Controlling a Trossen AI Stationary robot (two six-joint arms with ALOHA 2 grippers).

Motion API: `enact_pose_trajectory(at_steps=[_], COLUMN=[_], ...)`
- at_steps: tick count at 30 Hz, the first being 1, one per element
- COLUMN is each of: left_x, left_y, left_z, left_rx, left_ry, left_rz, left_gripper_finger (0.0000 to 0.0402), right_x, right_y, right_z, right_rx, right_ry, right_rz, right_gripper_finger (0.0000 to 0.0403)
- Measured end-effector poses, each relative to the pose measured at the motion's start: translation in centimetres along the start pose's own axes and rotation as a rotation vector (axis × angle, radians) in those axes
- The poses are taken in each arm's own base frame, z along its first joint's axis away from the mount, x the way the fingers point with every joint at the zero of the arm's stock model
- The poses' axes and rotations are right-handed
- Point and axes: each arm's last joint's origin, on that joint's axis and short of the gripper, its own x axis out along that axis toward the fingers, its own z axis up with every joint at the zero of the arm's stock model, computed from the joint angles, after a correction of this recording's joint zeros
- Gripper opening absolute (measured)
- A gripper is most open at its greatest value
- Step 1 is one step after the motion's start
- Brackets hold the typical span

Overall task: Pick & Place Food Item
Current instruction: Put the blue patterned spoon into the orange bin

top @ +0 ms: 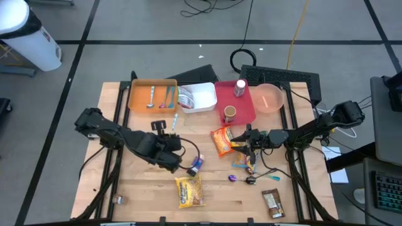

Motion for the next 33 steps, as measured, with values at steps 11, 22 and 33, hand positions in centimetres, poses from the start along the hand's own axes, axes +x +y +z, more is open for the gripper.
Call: enact_pose_trajectory(at_steps=[11,22,33], left_x=[1.0,0.5,-0.3], left_y=[4.2,8.0,5.8], left_z=[0.8,1.2,4.8], left_rx=[-0.032,-0.133,-0.039], left_ry=[0.013,-0.087,-0.521], left_rz=[0.048,0.002,-0.218], left_gripper_finger=[0.0003,0.0002,0.0002], right_x=[0.0,0.0,0.0], right_y=[0.0,0.0,0.0], right_z=[0.0,-0.2,-0.1], right_rx=[0.000,-0.006,0.008], right_ry=[0.000,0.015,0.014], right_rz=[0.000,-0.004,-0.004], right_gripper_finger=[0.0164,0.0164,0.0164])
